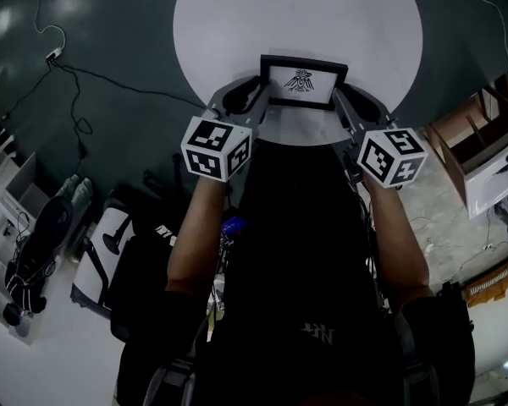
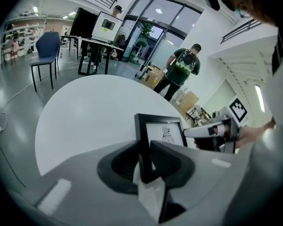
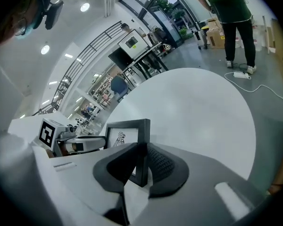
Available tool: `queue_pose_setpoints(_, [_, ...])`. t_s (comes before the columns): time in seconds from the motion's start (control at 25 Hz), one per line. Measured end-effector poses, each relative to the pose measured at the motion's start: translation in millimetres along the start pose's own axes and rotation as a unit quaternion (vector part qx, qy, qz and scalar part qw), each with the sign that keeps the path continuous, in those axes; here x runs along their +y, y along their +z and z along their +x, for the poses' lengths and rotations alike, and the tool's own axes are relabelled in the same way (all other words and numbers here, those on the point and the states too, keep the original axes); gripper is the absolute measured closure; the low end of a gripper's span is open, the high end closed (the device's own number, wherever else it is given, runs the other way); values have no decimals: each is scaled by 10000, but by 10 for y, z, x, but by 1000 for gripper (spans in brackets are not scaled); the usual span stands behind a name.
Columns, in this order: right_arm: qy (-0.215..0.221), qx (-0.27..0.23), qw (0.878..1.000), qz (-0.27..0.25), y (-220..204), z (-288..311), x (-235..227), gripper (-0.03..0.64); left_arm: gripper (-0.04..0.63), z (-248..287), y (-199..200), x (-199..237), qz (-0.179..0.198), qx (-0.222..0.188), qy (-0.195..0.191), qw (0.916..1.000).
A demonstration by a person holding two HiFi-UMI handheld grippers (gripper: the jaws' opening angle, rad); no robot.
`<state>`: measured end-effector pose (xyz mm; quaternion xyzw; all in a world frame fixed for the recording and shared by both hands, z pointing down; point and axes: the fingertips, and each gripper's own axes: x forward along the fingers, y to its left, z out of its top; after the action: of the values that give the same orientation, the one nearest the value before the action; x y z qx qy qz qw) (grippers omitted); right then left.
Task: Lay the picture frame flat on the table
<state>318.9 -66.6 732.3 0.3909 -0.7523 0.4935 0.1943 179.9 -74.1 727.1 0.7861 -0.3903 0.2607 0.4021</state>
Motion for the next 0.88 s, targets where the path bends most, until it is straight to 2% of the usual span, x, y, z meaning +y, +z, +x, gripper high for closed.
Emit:
queue_pose_setpoints(0.52, [-486,23,9974,-532,-39,45,-27,561,509,67,-97,-2,438,242,351,9981])
queue_pose_setpoints(0.72, [-648,26,9954,-700,-57,66,-45,560,501,98,-143,-3,787,389,601,9943])
queue_pose_setpoints(0.88, [-760,47,9941,-778,-66,70,-55,560,499,115,-147,-11,902,451,724,9923])
